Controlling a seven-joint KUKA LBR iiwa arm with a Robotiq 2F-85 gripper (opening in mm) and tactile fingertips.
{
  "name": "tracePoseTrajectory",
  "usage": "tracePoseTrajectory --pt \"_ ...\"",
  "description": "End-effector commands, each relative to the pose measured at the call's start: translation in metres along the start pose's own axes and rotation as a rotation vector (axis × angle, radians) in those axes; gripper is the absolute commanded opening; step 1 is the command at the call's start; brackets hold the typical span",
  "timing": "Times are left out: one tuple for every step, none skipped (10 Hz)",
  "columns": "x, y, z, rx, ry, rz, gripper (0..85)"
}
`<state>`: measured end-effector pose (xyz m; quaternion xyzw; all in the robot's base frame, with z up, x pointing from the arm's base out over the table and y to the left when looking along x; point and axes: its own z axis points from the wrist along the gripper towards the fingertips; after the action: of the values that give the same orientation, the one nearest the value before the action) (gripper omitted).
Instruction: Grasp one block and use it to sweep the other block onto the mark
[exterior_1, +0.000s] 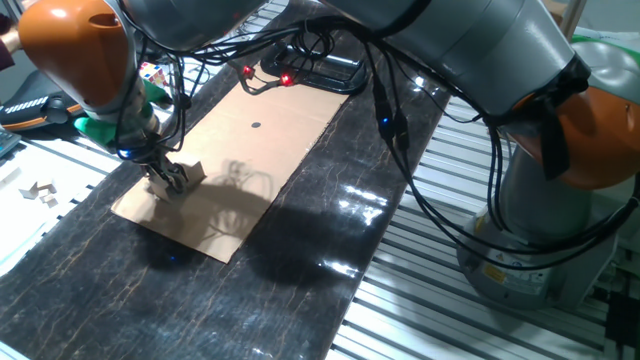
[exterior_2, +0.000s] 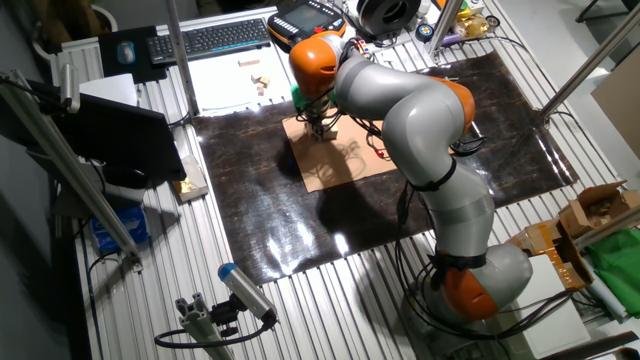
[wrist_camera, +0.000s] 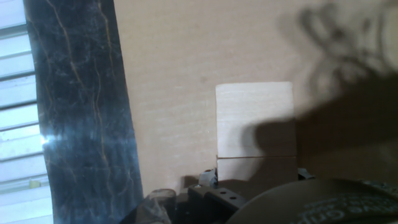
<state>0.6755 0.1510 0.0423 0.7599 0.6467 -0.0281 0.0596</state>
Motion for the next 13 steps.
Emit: tracePoseTrajectory --pt "-0.0009 0.0001 -0.0004 0.000 0.000 -0.002 0.7" --pt "-0.0017 0.0003 -0.0009 0.000 -0.001 -0.002 0.7" --pt "-0.0028 0.0002 -0.0012 0.000 -0.001 -0.002 0.7" --pt "-0.0038 0.0002 -0.0009 0.001 -0.002 -0.002 0.7" --pt "-0.0047 0.0001 -0.0005 0.002 0.001 -0.003 0.7" --pt "-0.0053 0.0002 -0.0003 0.002 0.001 -0.003 0.7" --pt "-0.0060 0.0003 -0.0001 0.002 0.001 -0.005 0.7" --pt "-0.0068 0.0002 0.0002 0.002 0.003 -0.007 0.7" --pt "-0.0073 0.0004 0.0003 0.002 0.004 -0.008 0.7" --pt "-0.0074 0.0004 0.0004 0.002 0.006 -0.008 0.7" --pt "-0.0075 0.0003 0.0006 0.003 0.007 -0.008 0.7" --pt "-0.0079 0.0002 0.0010 0.003 0.009 -0.008 0.7" --pt "-0.0084 0.0001 0.0015 0.003 0.012 -0.008 0.7"
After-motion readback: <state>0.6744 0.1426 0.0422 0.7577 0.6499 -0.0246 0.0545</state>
